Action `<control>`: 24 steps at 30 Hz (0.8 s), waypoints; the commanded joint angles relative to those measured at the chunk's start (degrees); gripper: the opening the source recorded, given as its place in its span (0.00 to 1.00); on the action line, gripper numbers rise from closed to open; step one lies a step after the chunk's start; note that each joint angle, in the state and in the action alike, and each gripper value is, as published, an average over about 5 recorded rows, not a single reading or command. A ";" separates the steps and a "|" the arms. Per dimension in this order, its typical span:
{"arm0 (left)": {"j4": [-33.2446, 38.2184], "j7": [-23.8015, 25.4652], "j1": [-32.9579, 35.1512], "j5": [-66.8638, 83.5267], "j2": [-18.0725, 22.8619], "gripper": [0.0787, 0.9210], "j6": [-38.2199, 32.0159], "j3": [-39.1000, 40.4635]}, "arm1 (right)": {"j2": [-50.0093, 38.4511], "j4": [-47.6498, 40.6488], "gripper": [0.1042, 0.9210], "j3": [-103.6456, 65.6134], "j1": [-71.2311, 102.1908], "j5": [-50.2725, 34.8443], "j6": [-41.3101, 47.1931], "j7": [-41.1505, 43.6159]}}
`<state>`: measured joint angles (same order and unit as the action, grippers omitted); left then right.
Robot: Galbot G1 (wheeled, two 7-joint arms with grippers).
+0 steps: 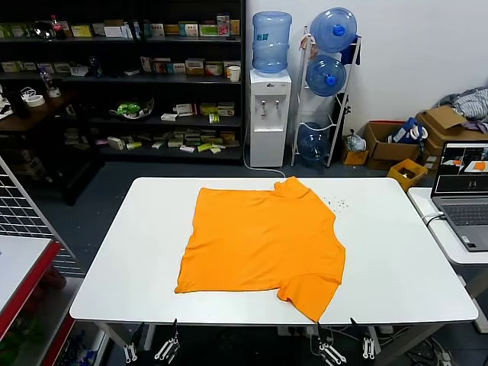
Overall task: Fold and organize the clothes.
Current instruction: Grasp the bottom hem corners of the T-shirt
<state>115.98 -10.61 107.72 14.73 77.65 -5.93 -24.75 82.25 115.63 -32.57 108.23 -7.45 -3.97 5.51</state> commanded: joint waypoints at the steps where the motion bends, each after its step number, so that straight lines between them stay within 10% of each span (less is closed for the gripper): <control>1: 0.19 -0.04 -0.13 -0.22 -0.08 0.88 0.17 0.00 | 0.09 -0.06 0.88 -0.19 0.31 -0.04 -0.08 0.11; 24: -15.13 0.45 -24.10 2.81 -2.79 0.88 11.16 4.47 | 0.67 -9.74 0.88 5.53 -16.27 1.96 14.83 -6.47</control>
<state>105.86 -10.16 90.05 16.78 75.10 2.78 -21.21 83.20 108.04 -27.50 94.97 -5.46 7.78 0.25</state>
